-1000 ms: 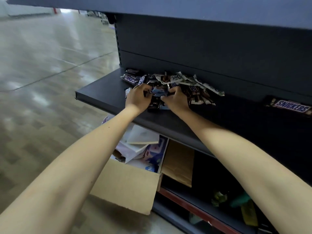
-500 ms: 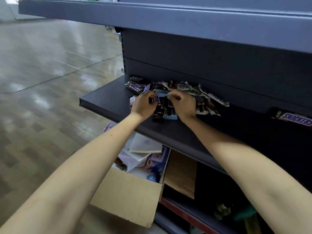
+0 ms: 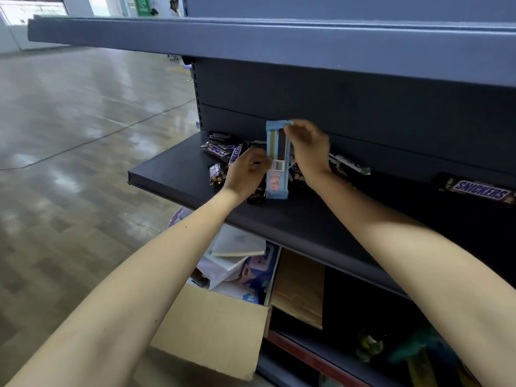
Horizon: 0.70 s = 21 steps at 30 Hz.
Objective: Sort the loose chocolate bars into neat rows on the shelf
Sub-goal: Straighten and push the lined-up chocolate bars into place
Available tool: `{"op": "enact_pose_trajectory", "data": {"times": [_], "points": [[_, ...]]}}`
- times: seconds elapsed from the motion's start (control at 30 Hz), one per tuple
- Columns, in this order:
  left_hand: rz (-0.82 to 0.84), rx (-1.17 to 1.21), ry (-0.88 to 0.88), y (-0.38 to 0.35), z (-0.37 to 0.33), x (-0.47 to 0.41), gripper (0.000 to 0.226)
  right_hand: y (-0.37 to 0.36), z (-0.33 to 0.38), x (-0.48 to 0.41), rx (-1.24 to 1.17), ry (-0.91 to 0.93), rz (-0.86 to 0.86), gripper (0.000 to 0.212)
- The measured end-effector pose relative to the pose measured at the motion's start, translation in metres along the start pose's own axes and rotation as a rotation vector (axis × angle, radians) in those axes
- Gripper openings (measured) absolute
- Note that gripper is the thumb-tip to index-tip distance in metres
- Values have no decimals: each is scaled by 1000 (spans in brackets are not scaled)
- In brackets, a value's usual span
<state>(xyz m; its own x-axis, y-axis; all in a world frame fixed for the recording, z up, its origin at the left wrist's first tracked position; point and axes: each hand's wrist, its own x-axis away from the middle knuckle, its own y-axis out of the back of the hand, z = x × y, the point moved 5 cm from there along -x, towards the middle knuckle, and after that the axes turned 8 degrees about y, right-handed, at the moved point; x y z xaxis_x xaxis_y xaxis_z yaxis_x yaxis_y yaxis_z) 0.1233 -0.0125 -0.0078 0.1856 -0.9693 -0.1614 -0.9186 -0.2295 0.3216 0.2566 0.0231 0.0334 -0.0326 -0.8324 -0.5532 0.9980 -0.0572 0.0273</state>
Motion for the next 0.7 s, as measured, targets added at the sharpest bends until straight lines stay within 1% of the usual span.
{"op": "enact_pose_trajectory", "data": {"times": [0.07, 0.13, 0.23, 0.27, 0.33, 0.4, 0.47, 0.5, 0.6, 0.7], "points": [[70, 20, 1, -6, -3, 2, 13, 10, -2, 0, -59, -82, -34, 3], [217, 85, 72, -19, -4, 8, 16, 19, -6, 1, -147, -192, -66, 9], [474, 336, 268, -42, -7, 16, 38, 29, -12, 6, -460, -404, -146, 20], [523, 397, 326, -50, -8, 18, 39, 33, -14, 8, -572, -456, -178, 23], [592, 393, 395, -67, -12, 23, 28, 45, -16, 12, -771, -526, -244, 28], [662, 280, 375, -83, -16, 30, 19, 57, -19, 17, -910, -565, -283, 31], [667, 215, 307, -92, -20, 32, 16, 70, -18, 21, -907, -559, -270, 33], [635, 206, 267, -94, -21, 30, 15, 77, -18, 22, -865, -557, -257, 34], [450, 245, 197, -94, -25, 23, 14, 94, -20, 28, -674, -583, -185, 40], [299, 281, 182, -92, -25, 15, 19, 112, -33, 35, -523, -624, -119, 55]]}}
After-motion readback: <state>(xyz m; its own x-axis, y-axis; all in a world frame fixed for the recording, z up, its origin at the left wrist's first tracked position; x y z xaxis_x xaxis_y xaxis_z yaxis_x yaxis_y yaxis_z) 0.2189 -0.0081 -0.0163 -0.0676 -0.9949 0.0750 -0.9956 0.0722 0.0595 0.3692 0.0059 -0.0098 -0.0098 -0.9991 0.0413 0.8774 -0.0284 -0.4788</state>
